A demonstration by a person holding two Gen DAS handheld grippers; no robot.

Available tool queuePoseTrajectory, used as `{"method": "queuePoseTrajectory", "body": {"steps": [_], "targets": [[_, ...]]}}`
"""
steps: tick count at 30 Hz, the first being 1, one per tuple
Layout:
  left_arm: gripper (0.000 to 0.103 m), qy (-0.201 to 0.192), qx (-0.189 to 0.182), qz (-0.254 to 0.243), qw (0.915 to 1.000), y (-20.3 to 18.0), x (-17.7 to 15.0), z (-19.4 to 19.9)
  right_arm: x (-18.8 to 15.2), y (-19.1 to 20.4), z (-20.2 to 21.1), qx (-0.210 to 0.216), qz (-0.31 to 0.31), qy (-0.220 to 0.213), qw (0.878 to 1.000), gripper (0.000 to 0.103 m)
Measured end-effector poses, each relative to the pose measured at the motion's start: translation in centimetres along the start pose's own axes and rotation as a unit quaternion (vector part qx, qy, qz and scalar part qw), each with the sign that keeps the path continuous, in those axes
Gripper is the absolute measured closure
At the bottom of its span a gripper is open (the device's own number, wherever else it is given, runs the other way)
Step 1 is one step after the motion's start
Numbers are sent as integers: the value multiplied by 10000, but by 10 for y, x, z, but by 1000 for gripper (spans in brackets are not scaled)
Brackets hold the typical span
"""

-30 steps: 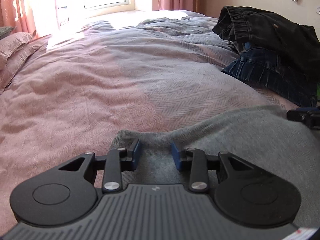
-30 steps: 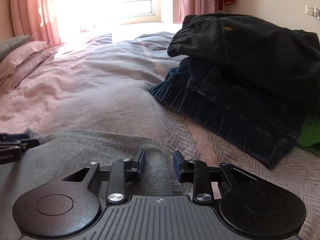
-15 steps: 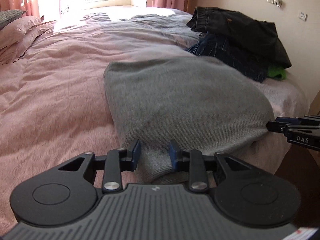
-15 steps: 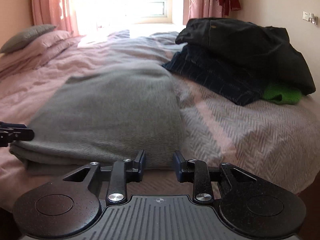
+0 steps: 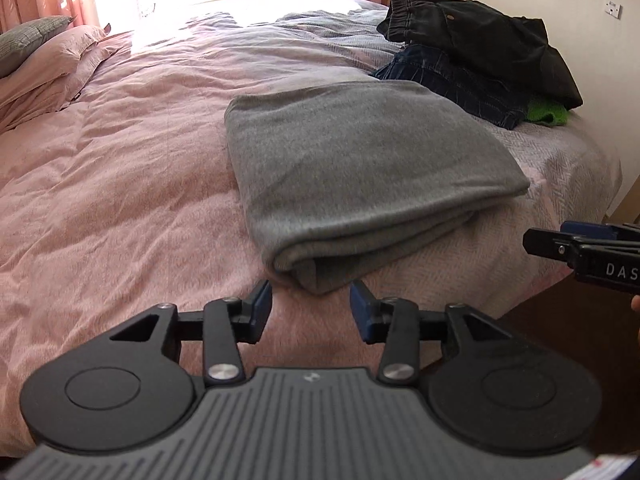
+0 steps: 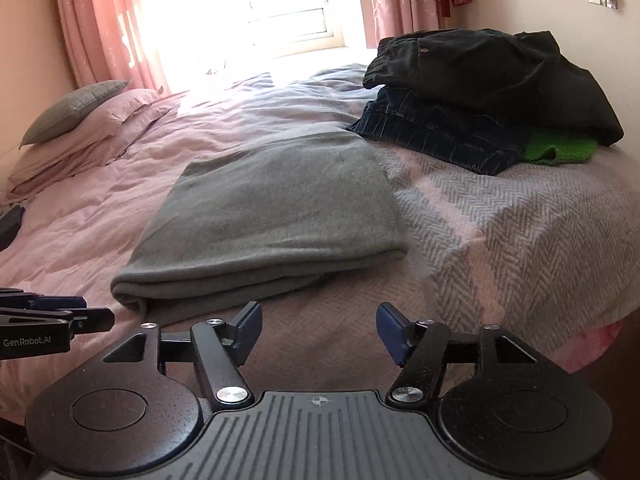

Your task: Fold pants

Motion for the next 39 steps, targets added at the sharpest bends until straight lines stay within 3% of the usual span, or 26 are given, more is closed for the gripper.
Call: {"method": "queuePoseTrajectory", "body": {"steps": [8,13,20,25,28,30,34,39], "targets": [[62,13,5,21,10000,3,-13,15,-21,14,9,93,50,136,9999,42],[58,12,-18,98,9999,10,-10,12,-23,3,3,127,-13,263,9996,42],[49,75,-174,809,9965,56,1,-11,-12,-42,-7,293,-404,365,9981,42],[38,58,-758,1657,9832,87,20,-27,19,-83,-4,799,-1032,105,9914,41],[30,22,-919,1981,9759,98,35,-42,43,-105,-12,1195,-1302,-16,9842,34],[29,95,-1035,2065,9729,100,46,-59,59,-117,-26,1350,-1416,-30,9807,30],[29,322,-1404,2238,9639,93,61,-95,85,-136,-71,1625,-1762,182,9707,28],[29,565,-1881,2610,9451,89,77,-134,106,-152,-133,1965,-2110,733,9547,27]]}}
Point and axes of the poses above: each gripper's, at about its wrist camera, not at the fingertips, and z roughly against the way its jaws point, y to its left, x to its top, the point moved 7 cm from there along -z, roughly the way its jaws point, and after that the axes turned 9 degrees about x, right-handed, at the moved point
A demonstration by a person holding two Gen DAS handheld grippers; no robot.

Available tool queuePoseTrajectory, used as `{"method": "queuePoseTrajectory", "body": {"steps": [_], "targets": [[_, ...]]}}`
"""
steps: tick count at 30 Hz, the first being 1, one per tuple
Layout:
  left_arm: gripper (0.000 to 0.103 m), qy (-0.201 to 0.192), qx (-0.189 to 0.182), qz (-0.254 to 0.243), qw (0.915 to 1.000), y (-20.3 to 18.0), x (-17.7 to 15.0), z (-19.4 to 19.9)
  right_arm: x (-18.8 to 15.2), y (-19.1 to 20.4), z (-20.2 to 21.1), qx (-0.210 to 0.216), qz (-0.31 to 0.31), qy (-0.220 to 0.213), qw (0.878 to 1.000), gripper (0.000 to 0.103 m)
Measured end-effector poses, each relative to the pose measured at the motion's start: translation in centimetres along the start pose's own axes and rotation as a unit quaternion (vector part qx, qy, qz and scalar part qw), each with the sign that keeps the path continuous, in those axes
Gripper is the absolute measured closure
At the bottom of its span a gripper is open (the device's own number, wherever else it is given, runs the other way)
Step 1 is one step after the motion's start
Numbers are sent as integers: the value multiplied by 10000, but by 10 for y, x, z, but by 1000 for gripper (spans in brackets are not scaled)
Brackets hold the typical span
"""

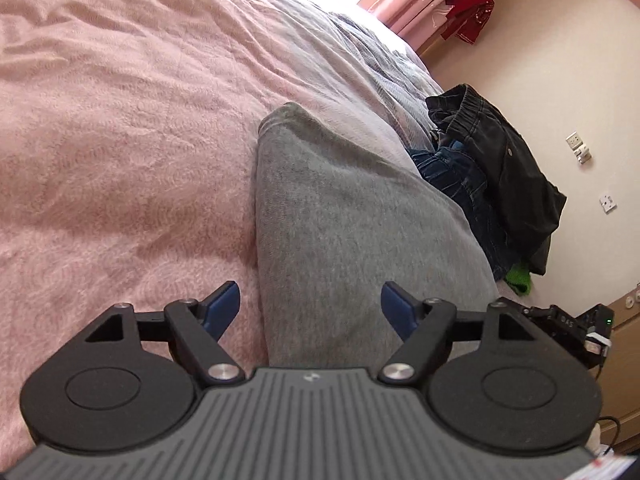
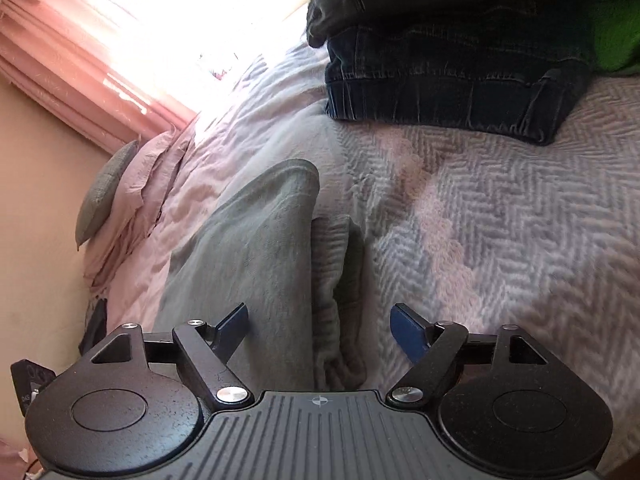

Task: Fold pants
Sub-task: 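Grasp the sides of the folded sweatpants with both grippers and lift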

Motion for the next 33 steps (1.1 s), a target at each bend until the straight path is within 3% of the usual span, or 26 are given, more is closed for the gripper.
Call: {"method": "queuePoseTrajectory", "body": {"steps": [4,9,16,19,24,30,33], "targets": [[29,291,-208,141,9993,0,9,-23,17,-15,-20,437,-289,371,9979,23],[30,499,-466,330,9971,3,17,-45,15,-20,-39,965,-410,890,9905,23],[29,542,-760,614,9937,2,21,-65,12,-26,-44,1102,-426,824,9896,23],[32,557,-640,541,9949,-2,22,-68,11,-22,-41,892,-415,885,9912,23],[37,554,-833,541,9935,6,19,-61,9,-25,-19,742,-454,1111,9900,23],[40,562,-861,616,9928,9,21,-64,3,-19,-45,787,-414,934,9917,15],[49,539,-898,624,9925,10,21,-63,2,-19,-38,865,-391,867,9917,31]]}}
Point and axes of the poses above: each gripper's, at about its wrist camera, not at the fingertips, and z roughly against the way its jaws point, y to its left, x to its top, the point moved 7 cm from there along -z, roughly the way its jaws point, and after that the axes turned 9 degrees about x, right-handed, at the moved point
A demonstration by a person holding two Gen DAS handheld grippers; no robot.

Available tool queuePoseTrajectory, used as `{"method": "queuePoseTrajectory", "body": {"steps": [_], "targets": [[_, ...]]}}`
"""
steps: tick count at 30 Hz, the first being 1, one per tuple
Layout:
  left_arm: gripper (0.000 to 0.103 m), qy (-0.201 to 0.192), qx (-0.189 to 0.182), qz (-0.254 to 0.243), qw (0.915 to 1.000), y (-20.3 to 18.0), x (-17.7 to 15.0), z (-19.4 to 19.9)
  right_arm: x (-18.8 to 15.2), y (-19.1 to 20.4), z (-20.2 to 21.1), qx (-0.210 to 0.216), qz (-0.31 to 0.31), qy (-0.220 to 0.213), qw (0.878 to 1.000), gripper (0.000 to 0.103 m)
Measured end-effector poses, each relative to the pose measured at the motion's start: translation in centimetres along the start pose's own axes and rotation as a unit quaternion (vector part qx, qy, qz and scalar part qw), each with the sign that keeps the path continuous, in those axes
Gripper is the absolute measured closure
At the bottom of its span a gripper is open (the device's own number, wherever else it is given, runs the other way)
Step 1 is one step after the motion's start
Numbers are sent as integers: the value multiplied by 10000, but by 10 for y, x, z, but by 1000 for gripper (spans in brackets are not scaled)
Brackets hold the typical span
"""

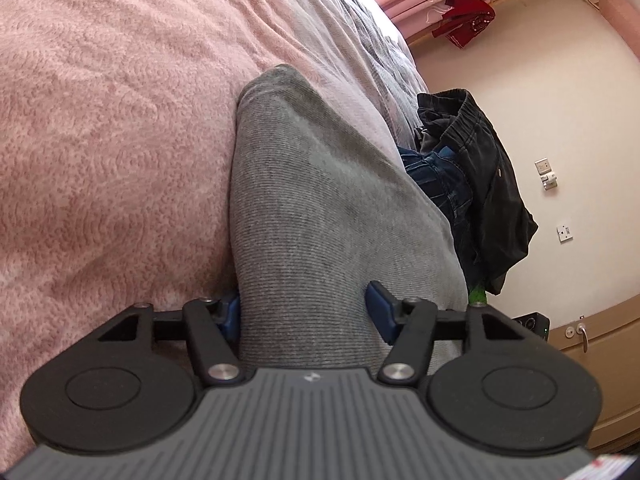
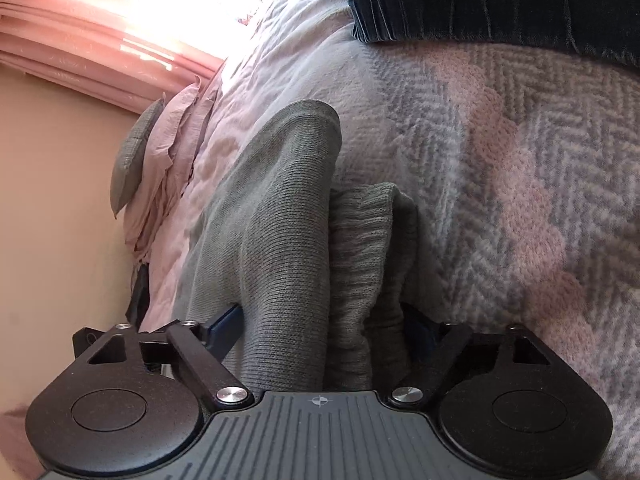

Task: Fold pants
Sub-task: 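Grasp the sides of the folded sweatpants with both grippers and lift, then carry the folded sweatpants with both grippers onto the black folded cloth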

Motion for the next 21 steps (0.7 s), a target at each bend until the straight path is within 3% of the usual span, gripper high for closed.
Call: {"method": "queuePoseTrajectory", "body": {"steps": [2,7,12,18,21], "targets": [[54,-78,76,-204,9997,-5,-1,1,-3,2,7,60,25,-139,9999,43],[64,-187,17,-525,9984,-18,4,12,-9,14,17,-133,48,-476,9988,54],[69,-11,-107,-433,9990,-21,13,27,-10,54,17,-600,0,-690,9958,64],[70,31,351,-200,9992,-24,29,84,-10,127,-3,-772,126,-258,9966,69],[70,-118,643,8,9979,-22,40,139,-5,163,-29,-500,9,7,9987,69]]}}
Point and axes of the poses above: each gripper's, at about its wrist camera, not at the fingertips, and z roughly against the way its jaws point, y to its left, x to its top, the point moved 7 cm from there along -z, roughly the way its jaws point, and after that the axes turned 9 degrees about x, right-handed, at the moved point
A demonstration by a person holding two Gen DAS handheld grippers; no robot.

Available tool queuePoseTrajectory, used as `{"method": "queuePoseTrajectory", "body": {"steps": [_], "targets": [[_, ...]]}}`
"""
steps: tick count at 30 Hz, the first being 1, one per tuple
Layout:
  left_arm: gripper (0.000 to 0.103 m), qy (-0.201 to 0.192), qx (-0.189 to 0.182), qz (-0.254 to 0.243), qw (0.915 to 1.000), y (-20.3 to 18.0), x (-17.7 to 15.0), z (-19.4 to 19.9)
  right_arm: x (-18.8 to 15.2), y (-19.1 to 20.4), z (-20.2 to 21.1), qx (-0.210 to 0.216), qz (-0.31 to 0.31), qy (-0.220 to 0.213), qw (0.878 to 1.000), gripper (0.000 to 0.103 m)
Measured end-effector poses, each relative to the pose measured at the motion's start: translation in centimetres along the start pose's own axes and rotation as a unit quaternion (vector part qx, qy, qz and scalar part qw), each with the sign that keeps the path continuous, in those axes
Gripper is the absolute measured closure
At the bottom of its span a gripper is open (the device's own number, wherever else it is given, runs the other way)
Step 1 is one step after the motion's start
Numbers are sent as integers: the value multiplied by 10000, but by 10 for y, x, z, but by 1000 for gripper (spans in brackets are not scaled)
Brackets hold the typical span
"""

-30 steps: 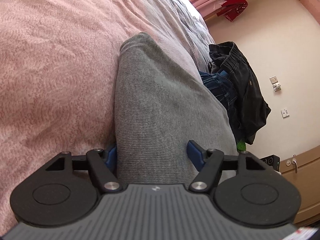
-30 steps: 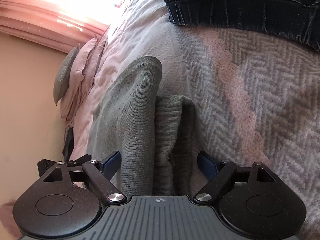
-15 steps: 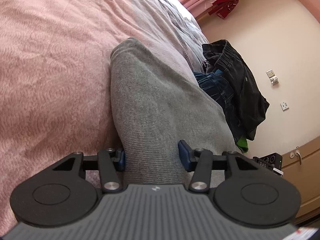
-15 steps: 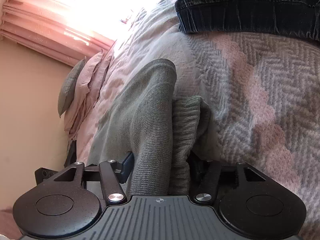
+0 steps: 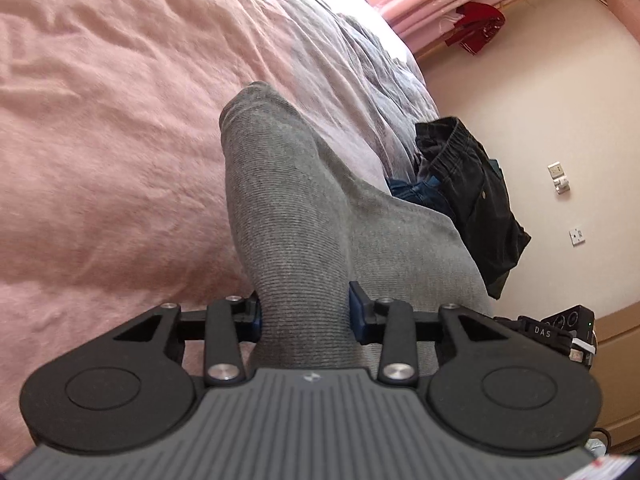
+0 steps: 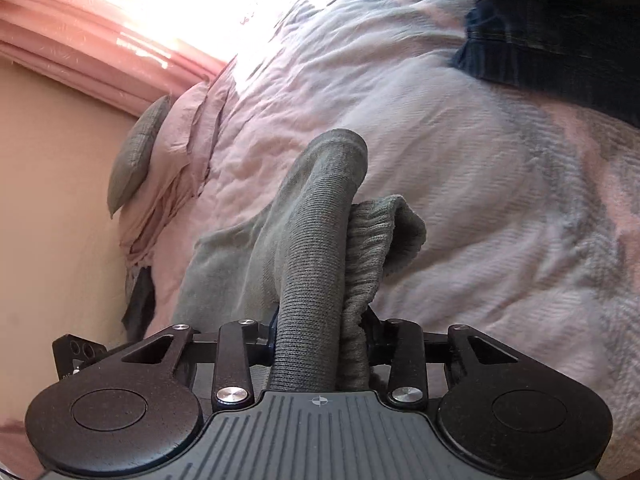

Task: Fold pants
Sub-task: 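Carry the folded sweatpants with both grippers onto the black folded cloth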

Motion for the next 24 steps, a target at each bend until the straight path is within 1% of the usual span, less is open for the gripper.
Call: {"method": "queuePoseTrajectory", "body": {"steps": [3,6,8,12,15,18,21,24], "targets": [[70,-284,386,209,9986,6,11,63,8,49,-26,302,113,372,9988,69],[70,-691,739,559,9933,16,18,128,13,103,-56,583,331,835,9943,69],[70,-1011,938,806,9872,25,18,166,15,139,-79,783,543,1120,9891,69],[70,-1626,1260,1367,9690,56,15,230,12,203,-135,1117,998,1697,9740,69],[70,-1959,1471,1796,9527,94,12,266,0,246,-191,1277,1329,2146,9592,69],[70,-2115,1633,2110,9403,138,16,294,-16,282,-251,1331,1567,2505,9460,69],[70,-2170,1721,2292,9332,192,32,323,-33,316,-316,1353,1686,2733,9373,69],[70,-2211,1808,2319,9298,251,58,352,-48,347,-382,1358,1644,2844,9347,69]]}}
Point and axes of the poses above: each gripper's, at about its wrist camera, not at the fingertips, and z roughly against the way its jaws point, y to its left, x to its top, the point moved 7 cm from there along -z, roughly the way its jaws point, and after that the axes turned 9 degrees about x, right-handed, at the moved point
